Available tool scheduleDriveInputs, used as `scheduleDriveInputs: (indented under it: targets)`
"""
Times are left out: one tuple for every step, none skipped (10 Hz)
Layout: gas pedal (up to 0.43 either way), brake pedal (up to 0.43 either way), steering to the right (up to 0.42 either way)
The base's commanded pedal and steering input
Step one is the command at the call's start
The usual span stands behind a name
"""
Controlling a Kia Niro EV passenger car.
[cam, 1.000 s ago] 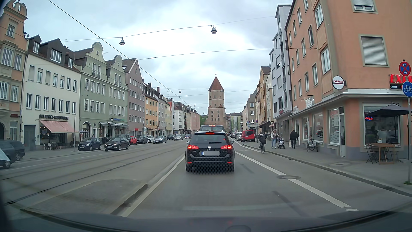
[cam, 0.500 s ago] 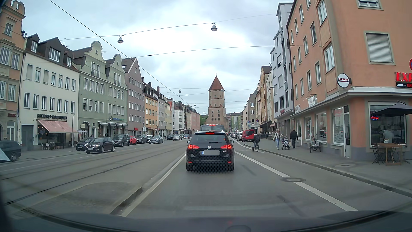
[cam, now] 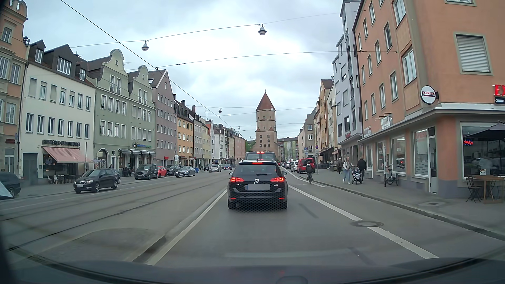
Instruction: Follow the waypoints while adhering to traffic rules and regulations
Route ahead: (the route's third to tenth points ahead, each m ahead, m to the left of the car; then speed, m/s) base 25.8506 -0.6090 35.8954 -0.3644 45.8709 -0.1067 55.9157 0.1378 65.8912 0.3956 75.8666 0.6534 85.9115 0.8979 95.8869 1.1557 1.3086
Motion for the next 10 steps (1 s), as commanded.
scheduleDriveInputs:
  targets:
    - [0.000, 0.000, -0.010]
    - [0.000, 0.000, -0.010]
    - [0.000, 0.000, -0.010]
    - [0.000, 0.000, -0.010]
    - [0.000, 0.000, -0.010]
    - [0.000, 0.006, -0.010]
    - [0.000, 0.018, -0.010]
    - [0.000, 0.085, -0.010]
    - [0.000, 0.104, -0.011]
    - [0.000, 0.122, -0.015]
